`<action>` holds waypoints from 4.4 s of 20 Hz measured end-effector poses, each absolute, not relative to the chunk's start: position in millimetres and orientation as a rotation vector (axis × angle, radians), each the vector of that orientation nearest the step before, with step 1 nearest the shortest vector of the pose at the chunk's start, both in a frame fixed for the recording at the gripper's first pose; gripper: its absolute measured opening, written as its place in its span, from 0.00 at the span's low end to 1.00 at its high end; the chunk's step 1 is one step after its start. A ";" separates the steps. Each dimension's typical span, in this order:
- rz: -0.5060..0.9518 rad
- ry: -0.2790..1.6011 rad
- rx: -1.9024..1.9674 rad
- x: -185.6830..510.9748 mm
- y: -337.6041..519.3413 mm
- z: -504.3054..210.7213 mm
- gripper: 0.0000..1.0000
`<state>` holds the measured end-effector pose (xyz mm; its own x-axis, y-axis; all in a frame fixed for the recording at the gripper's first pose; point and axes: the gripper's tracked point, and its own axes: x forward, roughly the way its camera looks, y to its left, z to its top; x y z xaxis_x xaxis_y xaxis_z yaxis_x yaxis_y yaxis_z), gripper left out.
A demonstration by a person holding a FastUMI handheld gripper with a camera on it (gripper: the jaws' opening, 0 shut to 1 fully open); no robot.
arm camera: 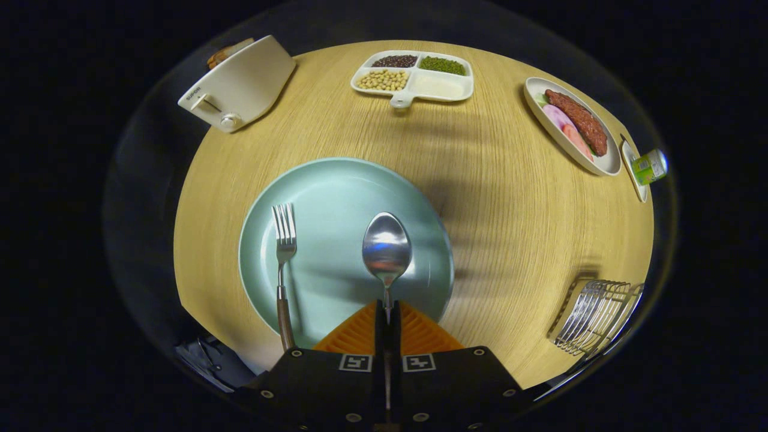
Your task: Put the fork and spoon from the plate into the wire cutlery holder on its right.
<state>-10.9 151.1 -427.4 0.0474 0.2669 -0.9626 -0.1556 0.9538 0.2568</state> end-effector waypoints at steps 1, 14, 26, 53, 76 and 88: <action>0.316 1.465 0.126 -7.7 149.4 -421.7 0.04; 0.170 1.135 0.314 3.7 42.6 -328.0 0.04; -0.079 0.996 0.317 -28.3 -98.8 -319.1 0.04; 0.030 0.473 0.107 59.6 -42.6 -228.5 0.64; 0.452 0.896 0.041 27.4 223.9 -327.5 0.97; 0.491 1.330 -0.106 -22.4 241.0 -400.8 0.79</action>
<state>-22.4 241.0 -400.8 0.1536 0.2822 -0.9470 -0.4010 0.8937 0.2013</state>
